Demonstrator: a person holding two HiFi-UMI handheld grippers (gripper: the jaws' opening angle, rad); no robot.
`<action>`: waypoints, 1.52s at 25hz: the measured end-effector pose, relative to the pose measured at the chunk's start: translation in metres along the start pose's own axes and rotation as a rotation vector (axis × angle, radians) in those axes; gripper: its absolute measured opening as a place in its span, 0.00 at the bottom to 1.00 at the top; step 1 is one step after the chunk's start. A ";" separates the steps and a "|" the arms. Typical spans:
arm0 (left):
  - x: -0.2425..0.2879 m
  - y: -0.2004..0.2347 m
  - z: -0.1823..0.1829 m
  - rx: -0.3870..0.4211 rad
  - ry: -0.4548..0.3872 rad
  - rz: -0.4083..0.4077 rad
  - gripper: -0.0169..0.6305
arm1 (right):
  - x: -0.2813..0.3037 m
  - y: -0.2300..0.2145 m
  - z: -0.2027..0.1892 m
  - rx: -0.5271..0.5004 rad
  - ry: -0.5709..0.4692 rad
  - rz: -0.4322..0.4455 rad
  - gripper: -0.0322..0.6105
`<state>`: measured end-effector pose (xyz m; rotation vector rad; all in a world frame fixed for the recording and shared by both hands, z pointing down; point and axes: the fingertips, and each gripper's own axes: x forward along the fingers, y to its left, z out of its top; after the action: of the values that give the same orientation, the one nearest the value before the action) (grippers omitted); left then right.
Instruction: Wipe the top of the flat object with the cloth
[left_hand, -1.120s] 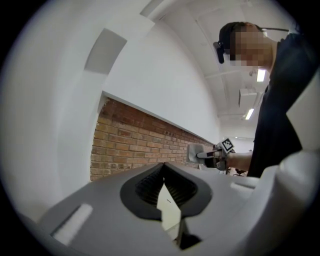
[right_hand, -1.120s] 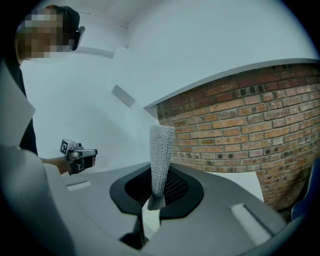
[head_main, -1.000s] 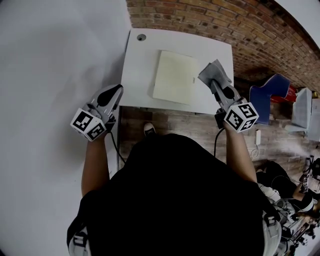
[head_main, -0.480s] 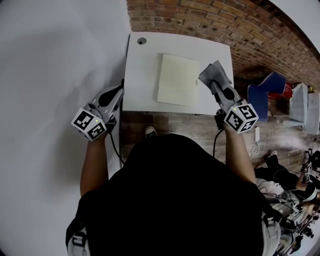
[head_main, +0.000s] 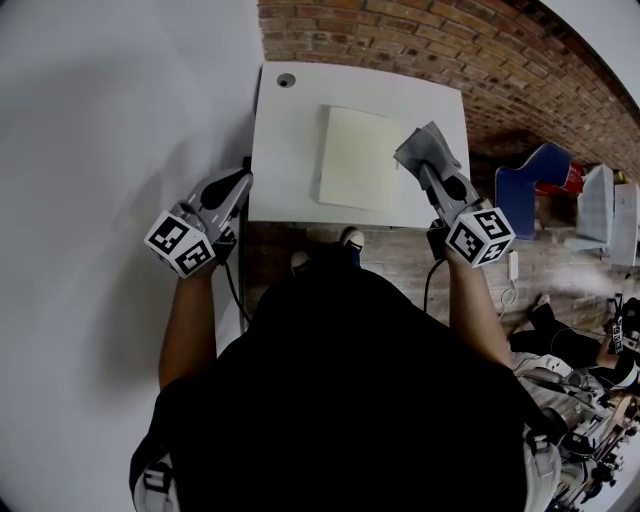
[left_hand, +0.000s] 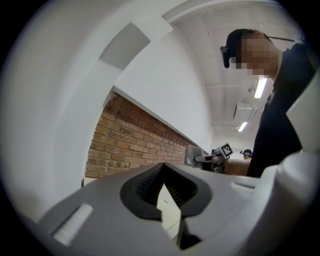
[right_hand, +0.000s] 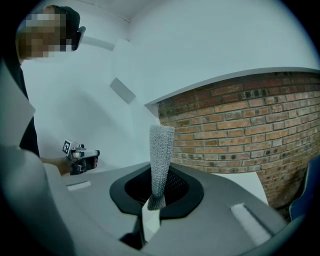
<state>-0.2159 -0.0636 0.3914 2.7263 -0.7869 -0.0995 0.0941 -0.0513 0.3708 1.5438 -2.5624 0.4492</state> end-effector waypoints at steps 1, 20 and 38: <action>-0.001 0.000 0.001 0.002 0.001 0.001 0.03 | 0.001 0.000 0.001 -0.002 -0.006 0.000 0.07; 0.020 0.006 0.017 0.061 0.010 0.036 0.03 | 0.048 -0.035 -0.011 0.019 0.040 0.039 0.07; 0.076 0.016 0.008 0.028 0.049 0.090 0.03 | 0.117 -0.074 -0.052 0.056 0.171 0.130 0.07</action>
<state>-0.1608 -0.1192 0.3901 2.7031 -0.9018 -0.0029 0.1008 -0.1668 0.4633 1.2971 -2.5465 0.6432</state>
